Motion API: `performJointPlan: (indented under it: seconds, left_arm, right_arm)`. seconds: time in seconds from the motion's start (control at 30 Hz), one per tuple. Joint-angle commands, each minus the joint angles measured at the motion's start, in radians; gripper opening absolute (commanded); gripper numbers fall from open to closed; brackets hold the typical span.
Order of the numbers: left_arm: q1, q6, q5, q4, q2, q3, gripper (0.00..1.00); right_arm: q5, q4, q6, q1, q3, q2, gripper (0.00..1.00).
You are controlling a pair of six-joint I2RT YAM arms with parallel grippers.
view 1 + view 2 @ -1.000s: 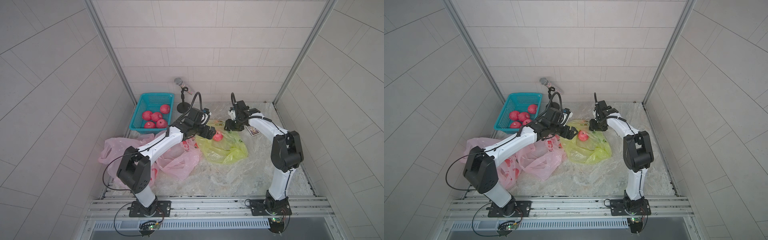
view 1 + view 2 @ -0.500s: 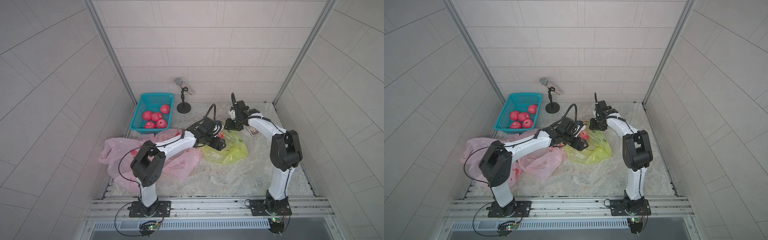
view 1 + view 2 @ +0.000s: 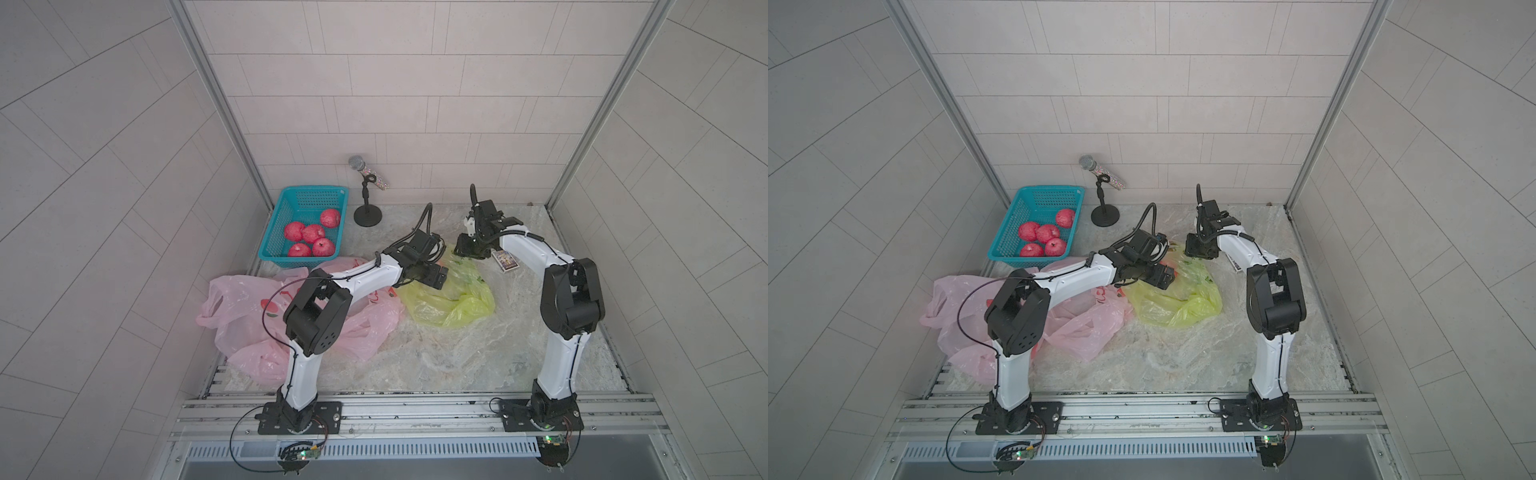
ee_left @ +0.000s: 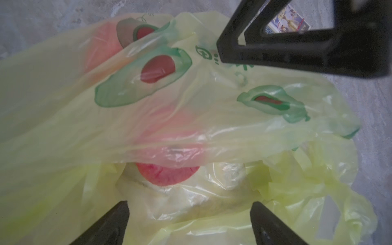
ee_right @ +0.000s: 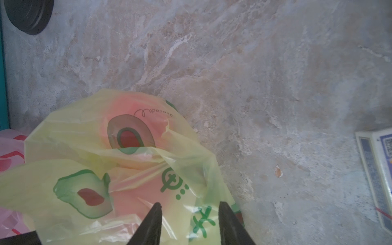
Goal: Untie the knot of a plastic bag & take out the apple
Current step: Pick up the apple from the plastic bag.
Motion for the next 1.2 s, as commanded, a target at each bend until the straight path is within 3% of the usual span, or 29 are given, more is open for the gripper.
performJointPlan:
  seconds: [0.0, 0.4, 0.83, 1.17]
  left_arm:
    - [0.004, 0.008, -0.037, 0.057, 0.055, 0.040, 0.95]
    - [0.003, 0.023, -0.112, 0.171, 0.138, 0.070, 0.96]
    - [0.003, 0.018, -0.070, 0.194, 0.173, 0.049, 0.65]
    - [0.004, 0.072, 0.050, 0.079, -0.009, -0.066, 0.64]
  right_arm:
    - [-0.011, 0.006, 0.016, -0.002, 0.014, 0.014, 0.46]
    - [-0.046, 0.046, 0.037, -0.002, -0.026, -0.009, 0.46]
    - [-0.044, 0.054, 0.037, -0.002, -0.046, -0.027, 0.45]
    - [-0.041, 0.048, 0.032, -0.006, -0.041, -0.033, 0.46]
